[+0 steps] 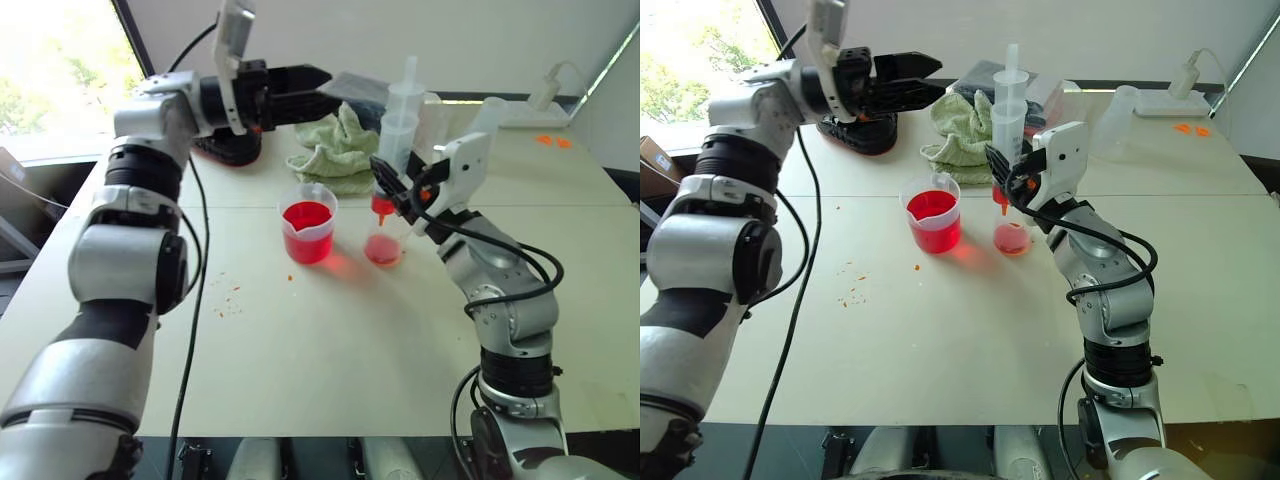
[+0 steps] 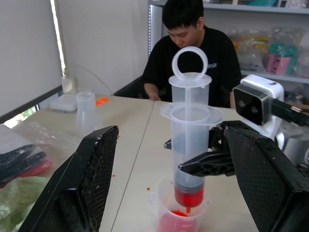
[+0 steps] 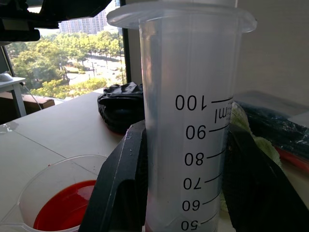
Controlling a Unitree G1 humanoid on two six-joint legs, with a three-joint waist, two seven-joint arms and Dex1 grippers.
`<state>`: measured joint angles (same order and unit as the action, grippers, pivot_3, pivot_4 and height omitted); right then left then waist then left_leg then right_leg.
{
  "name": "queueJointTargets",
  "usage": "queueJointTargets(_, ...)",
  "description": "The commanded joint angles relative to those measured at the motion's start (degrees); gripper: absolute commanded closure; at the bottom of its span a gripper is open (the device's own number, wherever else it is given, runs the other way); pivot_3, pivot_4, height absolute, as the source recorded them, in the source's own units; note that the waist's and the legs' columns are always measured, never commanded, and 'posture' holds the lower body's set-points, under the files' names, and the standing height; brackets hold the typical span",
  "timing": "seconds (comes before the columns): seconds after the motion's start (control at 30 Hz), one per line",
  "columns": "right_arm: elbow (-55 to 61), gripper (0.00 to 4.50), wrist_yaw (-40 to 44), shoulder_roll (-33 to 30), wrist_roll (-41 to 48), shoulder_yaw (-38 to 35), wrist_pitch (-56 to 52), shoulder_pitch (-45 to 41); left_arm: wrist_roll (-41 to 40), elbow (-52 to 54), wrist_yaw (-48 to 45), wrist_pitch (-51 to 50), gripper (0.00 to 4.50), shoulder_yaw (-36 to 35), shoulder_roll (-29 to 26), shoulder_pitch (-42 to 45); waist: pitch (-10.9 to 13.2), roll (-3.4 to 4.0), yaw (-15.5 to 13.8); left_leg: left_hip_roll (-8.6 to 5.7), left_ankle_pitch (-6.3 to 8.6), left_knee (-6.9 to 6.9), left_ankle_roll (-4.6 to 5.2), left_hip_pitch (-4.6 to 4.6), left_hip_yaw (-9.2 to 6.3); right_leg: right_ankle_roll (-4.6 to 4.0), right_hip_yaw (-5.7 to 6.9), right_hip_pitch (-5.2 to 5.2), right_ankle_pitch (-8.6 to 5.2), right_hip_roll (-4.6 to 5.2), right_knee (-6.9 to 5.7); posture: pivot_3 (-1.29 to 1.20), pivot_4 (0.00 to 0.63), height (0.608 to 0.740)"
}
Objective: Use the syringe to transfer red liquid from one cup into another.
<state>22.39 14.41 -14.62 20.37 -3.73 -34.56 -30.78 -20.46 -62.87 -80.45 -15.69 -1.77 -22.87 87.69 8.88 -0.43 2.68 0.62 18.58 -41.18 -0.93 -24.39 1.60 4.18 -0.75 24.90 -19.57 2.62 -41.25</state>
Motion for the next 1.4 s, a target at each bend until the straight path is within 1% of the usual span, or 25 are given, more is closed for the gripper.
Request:
queueJointTargets(0.03,3.37,3.08,-0.61,0.09,-0.17,-0.47,1.58,-0.07,1.29,-4.68,3.23,4.92,0.82,-2.79,1.52,4.98,0.00,0.00,-0.04,0.00,0.00,0.00,0.00,0.00,0.00,0.00,0.00,0.00,0.00,0.00,0.00,0.00,0.150,0.711)
queueJointTargets(0.27,4.54,3.08,-1.33,-0.05,-0.22,-0.38,1.71,1.02,2.08,-8.75,5.09,7.07,0.82,-5.79,4.55,7.98,0.00,0.00,-0.10,0.00,0.00,0.01,0.00,0.00,0.01,0.00,0.00,0.01,0.00,0.00,0.01,0.00,0.150,0.711)
queueJointTargets(0.8,5.37,3.08,-1.18,-1.07,-2.07,-0.08,3.15,2.27,3.83,-10.40,3.96,6.10,0.82,-8.60,8.24,9.88,0.00,0.00,-0.14,-0.01,0.00,0.02,0.00,0.00,0.00,0.00,0.00,0.00,0.00,0.00,0.01,0.00,0.150,0.711)
queueJointTargets(1.13,4.99,3.08,0.49,-3.23,-3.29,0.31,4.53,2.30,6.30,-11.36,0.87,4.39,0.82,-8.24,9.69,11.05,0.00,0.00,-0.12,-0.01,0.00,0.01,0.00,0.00,0.01,0.00,0.00,0.00,0.00,-0.01,0.01,0.00,0.150,0.711)
queueJointTargets(1.4,3.95,3.08,2.74,-5.11,-4.68,0.85,6.37,2.50,6.54,-12.24,1.72,3.03,0.82,-10.01,10.37,11.80,0.00,0.00,-0.14,-0.01,0.00,0.01,0.00,0.00,0.01,0.00,0.00,0.00,0.00,-0.01,0.01,0.00,0.150,0.711)
